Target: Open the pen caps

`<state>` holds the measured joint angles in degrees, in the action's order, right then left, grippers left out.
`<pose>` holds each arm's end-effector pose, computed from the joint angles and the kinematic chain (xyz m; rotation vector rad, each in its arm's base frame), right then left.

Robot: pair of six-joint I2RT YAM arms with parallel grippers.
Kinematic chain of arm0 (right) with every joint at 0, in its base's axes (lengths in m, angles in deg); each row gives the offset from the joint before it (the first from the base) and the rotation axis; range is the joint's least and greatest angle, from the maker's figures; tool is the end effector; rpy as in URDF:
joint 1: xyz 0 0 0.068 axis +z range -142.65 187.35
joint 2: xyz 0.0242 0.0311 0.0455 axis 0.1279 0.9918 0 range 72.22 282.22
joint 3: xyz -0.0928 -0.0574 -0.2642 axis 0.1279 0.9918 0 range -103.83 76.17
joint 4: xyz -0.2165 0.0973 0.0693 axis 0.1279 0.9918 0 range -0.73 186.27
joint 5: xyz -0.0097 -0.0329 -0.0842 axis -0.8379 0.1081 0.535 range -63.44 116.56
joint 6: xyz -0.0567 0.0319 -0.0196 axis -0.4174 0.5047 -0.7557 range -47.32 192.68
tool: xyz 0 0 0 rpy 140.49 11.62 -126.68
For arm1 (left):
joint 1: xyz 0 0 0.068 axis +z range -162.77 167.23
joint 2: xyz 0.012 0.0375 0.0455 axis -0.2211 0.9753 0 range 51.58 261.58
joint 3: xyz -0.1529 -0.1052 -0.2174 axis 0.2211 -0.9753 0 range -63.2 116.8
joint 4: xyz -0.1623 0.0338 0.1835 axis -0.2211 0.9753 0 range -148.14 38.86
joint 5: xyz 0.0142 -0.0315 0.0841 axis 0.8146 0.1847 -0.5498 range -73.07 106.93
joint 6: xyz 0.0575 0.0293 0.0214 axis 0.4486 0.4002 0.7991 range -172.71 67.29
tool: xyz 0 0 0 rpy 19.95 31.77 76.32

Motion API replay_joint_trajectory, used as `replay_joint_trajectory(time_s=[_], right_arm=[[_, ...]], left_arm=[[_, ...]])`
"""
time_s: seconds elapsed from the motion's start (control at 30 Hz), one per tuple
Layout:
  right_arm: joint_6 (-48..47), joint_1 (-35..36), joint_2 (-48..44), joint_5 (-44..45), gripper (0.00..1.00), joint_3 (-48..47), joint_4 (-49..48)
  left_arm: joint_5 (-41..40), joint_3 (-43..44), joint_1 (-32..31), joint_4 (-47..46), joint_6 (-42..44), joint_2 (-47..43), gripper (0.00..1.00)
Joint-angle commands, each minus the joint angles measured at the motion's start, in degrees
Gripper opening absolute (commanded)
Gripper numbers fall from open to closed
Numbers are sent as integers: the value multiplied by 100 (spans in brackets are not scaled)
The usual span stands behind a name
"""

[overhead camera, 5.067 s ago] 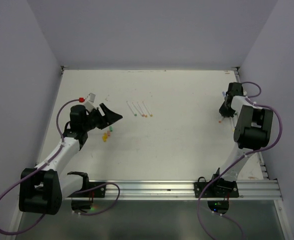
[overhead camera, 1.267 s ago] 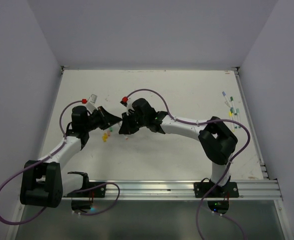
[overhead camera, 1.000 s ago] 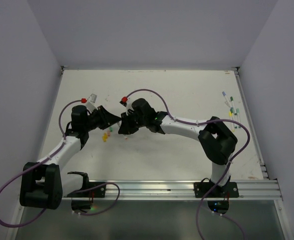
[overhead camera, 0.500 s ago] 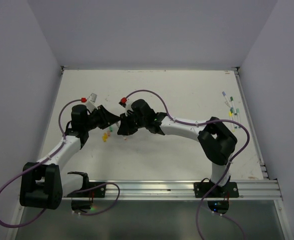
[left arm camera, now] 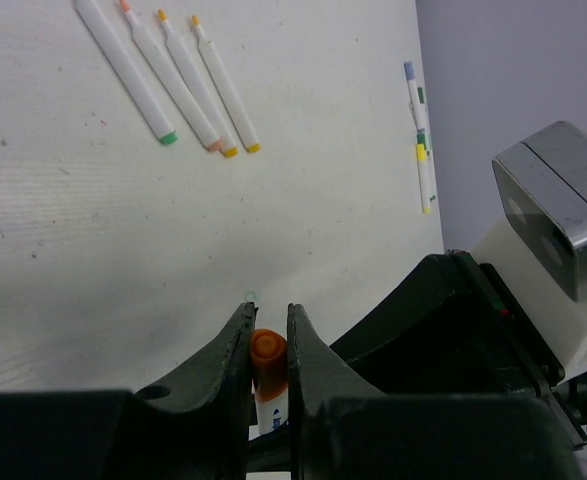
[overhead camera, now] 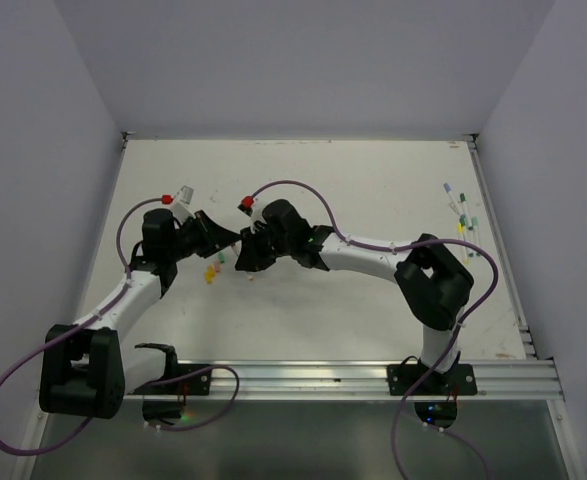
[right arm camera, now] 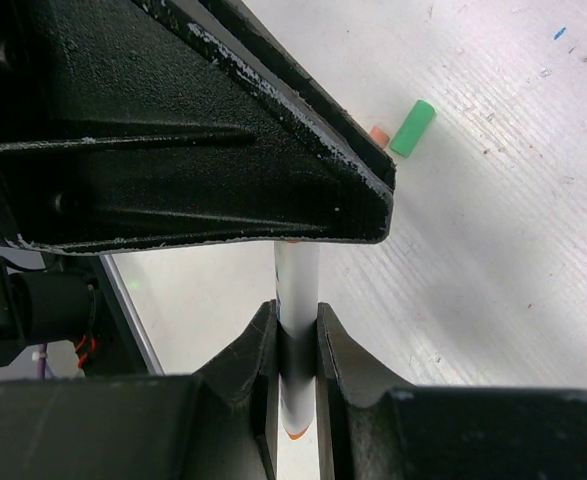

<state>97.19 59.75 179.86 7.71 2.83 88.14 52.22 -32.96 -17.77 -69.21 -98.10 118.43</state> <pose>0.2501 0.3538 0.2292 -0.7643 2.2097 1.0862 0.2345 -0.0521 0.2286 -0.3277 2.1034 -1.1610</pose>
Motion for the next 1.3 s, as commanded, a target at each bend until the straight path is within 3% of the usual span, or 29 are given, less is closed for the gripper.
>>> replay_joint_trajectory(time_s=[0.0,0.07,0.13,0.23,0.43,0.8,1.0,1.07,1.17,1.27], right_arm=[[-148,33,-32,345,0,-224,95],[-419,103,12,819,0,-364,706],[-517,279,55,1864,0,-497,938],[-570,411,143,2777,0,-611,1255],[-720,543,118,3352,0,-427,1449],[-764,578,-50,2800,0,162,1141],[-702,526,178,2125,0,-74,983],[-641,482,284,1912,0,-258,983],[-509,342,302,991,0,-216,704],[-263,236,214,76,0,-102,394]], left_arm=[[-162,289,16,164,144,12,0],[-669,613,7,612,292,117,0],[-1075,1165,7,1455,416,442,0],[-1691,1632,16,1862,382,733,0],[-1929,2502,104,2153,276,1312,0],[-1482,3497,473,2145,-154,2148,0],[-779,2569,482,1434,-418,1490,0],[-296,2146,482,734,-611,1105,0],[459,1591,482,117,-884,857,0],[927,1502,482,70,-753,751,0]])
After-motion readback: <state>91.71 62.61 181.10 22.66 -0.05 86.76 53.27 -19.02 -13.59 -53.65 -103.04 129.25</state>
